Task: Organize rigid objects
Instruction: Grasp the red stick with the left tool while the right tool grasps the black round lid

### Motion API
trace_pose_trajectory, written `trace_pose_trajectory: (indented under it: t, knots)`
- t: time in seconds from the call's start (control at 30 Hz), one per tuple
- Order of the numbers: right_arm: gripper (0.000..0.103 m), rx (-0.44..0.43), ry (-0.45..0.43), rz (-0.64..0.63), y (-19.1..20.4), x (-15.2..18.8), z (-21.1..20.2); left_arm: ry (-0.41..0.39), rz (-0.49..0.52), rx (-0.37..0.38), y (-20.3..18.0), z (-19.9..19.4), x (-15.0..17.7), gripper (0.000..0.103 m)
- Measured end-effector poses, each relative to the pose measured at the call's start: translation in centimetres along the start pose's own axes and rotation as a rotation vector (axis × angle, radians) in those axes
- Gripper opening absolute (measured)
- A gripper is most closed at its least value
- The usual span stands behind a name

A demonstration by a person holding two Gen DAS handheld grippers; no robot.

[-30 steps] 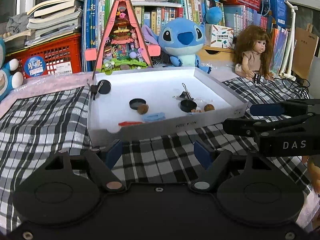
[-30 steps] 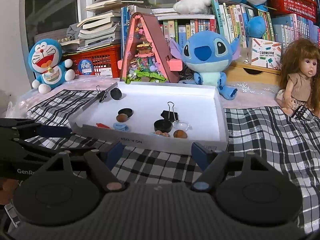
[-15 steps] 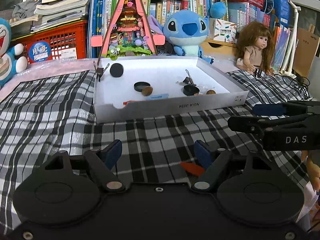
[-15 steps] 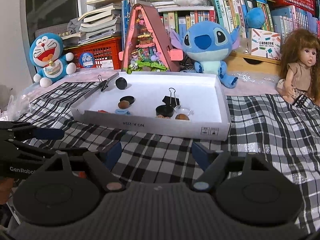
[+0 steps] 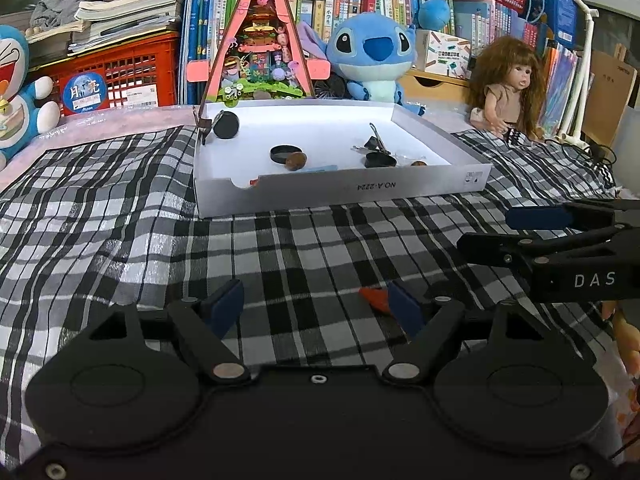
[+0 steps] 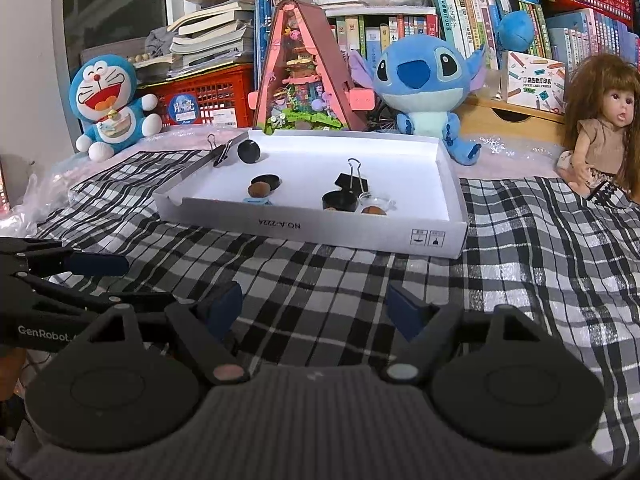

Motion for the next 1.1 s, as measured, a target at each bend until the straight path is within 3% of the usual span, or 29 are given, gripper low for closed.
trace_pose_trajectory:
  t: [0.7, 0.83, 0.93, 1.1]
  knots:
    - [0.087, 0.016, 0.022, -0.023, -0.2, 2.3, -0.4, -0.007, 0.207, 0.03, -4.0, 0.6, 1.3, 0.073]
    - [0.087, 0.02, 0.024, -0.016, -0.5, 2.5, -0.6, 0.0, 0.18, 0.054, -4.1, 0.6, 1.1, 0.063]
    - [0.087, 0.022, 0.026, -0.012, -0.7, 2.7, -0.6, -0.013, 0.175, 0.055, -4.2, 0.4, 1.2, 0.044]
    - [0.087, 0.019, 0.025, -0.011, -0.6, 2.7, -0.6, -0.03, 0.17, 0.041, -4.2, 0.1, 1.3, 0.042]
Point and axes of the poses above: each gripper's, at about its wrist camera, not at the fingertips, and z roughly the way its jaws point, y to its left, x to its underside, the point moved 9 cm from there along z, roughly the way its jaws point, and after that the axes turned 14 degrees about y, right-handed, at the moved point
